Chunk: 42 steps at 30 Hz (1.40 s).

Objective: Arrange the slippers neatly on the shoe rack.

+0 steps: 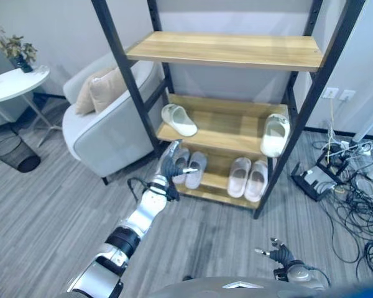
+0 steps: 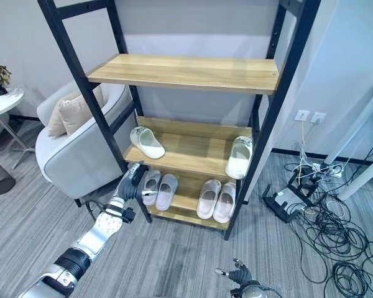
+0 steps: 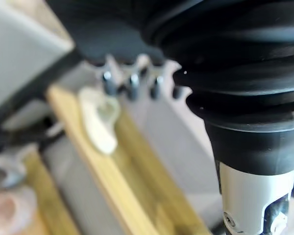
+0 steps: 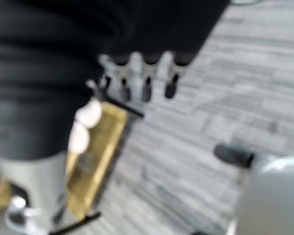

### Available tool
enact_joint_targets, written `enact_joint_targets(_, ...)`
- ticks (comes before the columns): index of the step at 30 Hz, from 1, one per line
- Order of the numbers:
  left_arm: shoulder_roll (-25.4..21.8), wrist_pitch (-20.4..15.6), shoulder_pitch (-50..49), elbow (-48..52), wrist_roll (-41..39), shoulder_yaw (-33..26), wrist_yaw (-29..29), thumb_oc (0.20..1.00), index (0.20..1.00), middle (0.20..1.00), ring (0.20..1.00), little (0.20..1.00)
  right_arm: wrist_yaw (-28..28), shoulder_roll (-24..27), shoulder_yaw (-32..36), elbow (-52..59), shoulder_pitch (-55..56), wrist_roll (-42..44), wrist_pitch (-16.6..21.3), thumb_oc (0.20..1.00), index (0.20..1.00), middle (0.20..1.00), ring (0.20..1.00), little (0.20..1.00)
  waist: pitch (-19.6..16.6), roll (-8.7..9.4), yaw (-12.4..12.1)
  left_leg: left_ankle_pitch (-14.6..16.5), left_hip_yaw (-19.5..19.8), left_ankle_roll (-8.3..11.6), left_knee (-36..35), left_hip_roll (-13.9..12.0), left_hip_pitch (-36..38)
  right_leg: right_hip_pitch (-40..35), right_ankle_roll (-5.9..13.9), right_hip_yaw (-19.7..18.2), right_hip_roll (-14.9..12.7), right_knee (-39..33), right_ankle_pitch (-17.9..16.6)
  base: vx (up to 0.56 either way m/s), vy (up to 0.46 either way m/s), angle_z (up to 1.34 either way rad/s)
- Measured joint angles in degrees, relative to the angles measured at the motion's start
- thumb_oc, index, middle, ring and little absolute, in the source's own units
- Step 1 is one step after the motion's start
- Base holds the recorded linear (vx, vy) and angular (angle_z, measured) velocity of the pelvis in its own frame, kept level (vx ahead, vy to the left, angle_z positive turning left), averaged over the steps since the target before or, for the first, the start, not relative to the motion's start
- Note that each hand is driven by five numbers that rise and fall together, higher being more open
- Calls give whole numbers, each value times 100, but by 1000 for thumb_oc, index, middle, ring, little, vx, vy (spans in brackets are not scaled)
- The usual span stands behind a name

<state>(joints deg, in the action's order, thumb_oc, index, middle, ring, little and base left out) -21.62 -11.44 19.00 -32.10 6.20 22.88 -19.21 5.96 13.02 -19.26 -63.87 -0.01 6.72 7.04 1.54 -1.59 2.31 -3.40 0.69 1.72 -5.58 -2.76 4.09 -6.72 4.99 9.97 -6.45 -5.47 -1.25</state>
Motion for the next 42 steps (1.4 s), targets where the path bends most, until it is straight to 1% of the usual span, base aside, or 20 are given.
enact_joint_targets(2,-259,11,314,-24,0,-40,-100,1000,1000,1000,1000,1000,-50,-84,-21,1,38,-176,6,1000,1000,1000,1000,1000,-51,-4,11,18,-28,12,-1,0,-7,46,8,-67,-7,3,11,70,-1,-18)
enact_joint_targets(4,-278,13,479,-26,0,13,-122,1000,1000,1000,1000,1000,-65,-39,-47,-4,37,-217,-34,1000,1000,1000,1000,1000,-98,-40,63,31,-67,-2,-1,21,-25,92,18,-127,-26,5,3,48,21,-16)
enact_joint_targets(7,-229,67,795,-181,116,477,-116,1000,1000,1000,1000,1000,-109,-28,-71,5,-37,-258,-62,1000,1000,1000,1000,1000,-152,-139,173,26,-249,-25,-2,72,-257,421,3,-311,-65,32,-95,15,71,-29)
enact_joint_targets(8,-235,93,960,-306,219,681,-99,1000,1000,1000,1000,1000,-109,-13,-65,3,-46,-257,-67,1000,1000,1000,1000,1000,-176,-164,157,19,-285,-39,-2,78,-355,537,17,-332,-75,35,-121,-10,38,-19)
enact_joint_targets(9,-215,130,1019,-308,244,674,-85,1000,1000,1000,1000,1000,-117,14,-73,35,-88,-258,-82,1000,1000,1000,1000,1000,-142,-210,239,-4,-332,-69,-1,109,-463,679,34,-385,-84,30,-187,-6,69,-17)
enact_joint_targets(12,-152,199,1340,-436,244,665,-90,1000,1000,1000,1000,1000,-121,117,-146,126,-159,-259,-92,1000,1000,1000,1000,1000,-21,-305,344,-34,-357,-114,23,183,-645,838,73,-416,-159,31,-235,20,47,-6)
enact_joint_targets(14,-156,229,1642,-712,243,641,-99,1000,1000,1000,1000,1000,-121,149,-145,206,-190,-260,-94,1000,1000,1000,1000,1000,75,-331,368,-35,-397,-118,21,205,-716,927,96,-448,-181,31,-251,57,46,-8)
enact_joint_targets(18,-125,241,1743,-850,206,607,-124,1000,1000,1000,1000,1000,-123,110,-159,390,-241,-254,-93,1000,1000,1000,1000,1000,250,-360,355,5,-490,-116,-3,201,-726,997,98,-544,-176,29,-251,75,36,-13)
enact_joint_targets(21,-15,353,1999,-1442,175,589,-169,1000,1000,1000,1000,1000,-119,54,-173,432,-285,-253,-86,1000,1000,1000,1000,1000,284,-333,409,19,-553,-120,-4,204,-750,1042,98,-594,-178,29,-252,18,34,-9)
enact_joint_targets(23,-46,517,2501,-1980,190,572,-365,1000,1000,1000,1000,1000,-109,66,-173,434,-395,-252,-85,1000,1000,1000,1000,1000,324,-318,440,-8,-569,-138,6,208,-951,1244,113,-609,-182,31,-301,-26,21,-4)
enact_joint_targets(25,-51,648,2878,-2127,190,493,-525,1000,1000,1000,1000,1000,-92,89,-175,436,-534,-251,-87,1000,1000,1000,1000,1000,416,-306,452,-51,-597,-160,25,222,-1125,1432,112,-627,-192,32,-361,-34,-2,-7)
enact_joint_targets(26,-625,836,3514,-2081,188,156,-871,1000,1000,1000,1000,1000,-20,85,-193,451,-698,-241,-34,1000,1000,1000,1000,1000,1010,140,445,-69,-635,-153,28,234,-1291,1622,99,-636,-181,33,-420,0,0,0)
enact_joint_targets(28,-371,1102,3173,-1677,391,300,-807,1000,1000,1000,1000,1000,90,-54,-119,443,-683,-99,-127,1000,1000,1000,1000,1000,1039,89,390,-75,-528,-161,29,205,-1002,1312,99,-415,-220,31,-418,12,21,8)
enact_joint_targets(30,-33,1115,2893,-1570,464,663,-724,1000,1000,1000,1000,1000,115,-203,-94,436,-665,-11,-114,1000,1000,1000,1000,1000,1010,42,282,23,-419,-130,25,212,-656,1014,64,-303,-245,22,-309,0,0,0)
enact_joint_targets(32,156,1120,2505,-1203,465,661,-708,1000,1000,1000,1000,1000,124,-288,81,464,-719,-1,-106,1000,1000,1000,1000,1000,869,-299,279,25,-389,-160,27,282,-708,1018,124,-262,-319,27,-316,4,22,5)
enact_joint_targets(33,162,1120,2488,-1194,465,658,-708,1000,1000,1000,1000,1000,125,-287,81,461,-694,1,-106,1000,1000,1000,1000,1000,859,-313,279,25,-387,-161,27,283,-707,1017,124,-261,-319,27,-317,6,17,7)
enact_joint_targets(34,256,1121,2385,-1181,466,653,-704,1000,1000,1000,1000,1000,129,-282,77,451,-633,49,-107,1000,1000,1000,1000,1000,767,-447,264,17,-341,-171,27,284,-716,1011,124,-227,-315,28,-317,10,11,6)
enact_joint_targets(38,326,1121,2376,-1183,488,646,-703,1000,1000,1000,1000,1000,129,-235,76,448,-573,51,-109,1000,1000,1000,1000,1000,668,-533,280,8,-332,-181,27,274,-717,1006,114,-214,-305,28,-326,3,3,2)
enact_joint_targets(41,311,1125,2421,-1202,635,650,-703,1000,1000,1000,1000,1000,133,-126,55,430,-582,50,-109,1000,1000,1000,1000,1000,544,-534,279,-1,-331,-184,27,277,-760,1049,108,-217,-303,29,-340,-60,43,0)
enact_joint_targets(42,291,1128,2548,-1359,673,699,-703,1000,1000,1000,1000,1000,144,-105,54,347,-578,49,-101,1000,1000,1000,1000,1000,412,-527,270,-45,-329,-182,28,281,-967,1248,107,-218,-301,30,-386,-107,53,3)
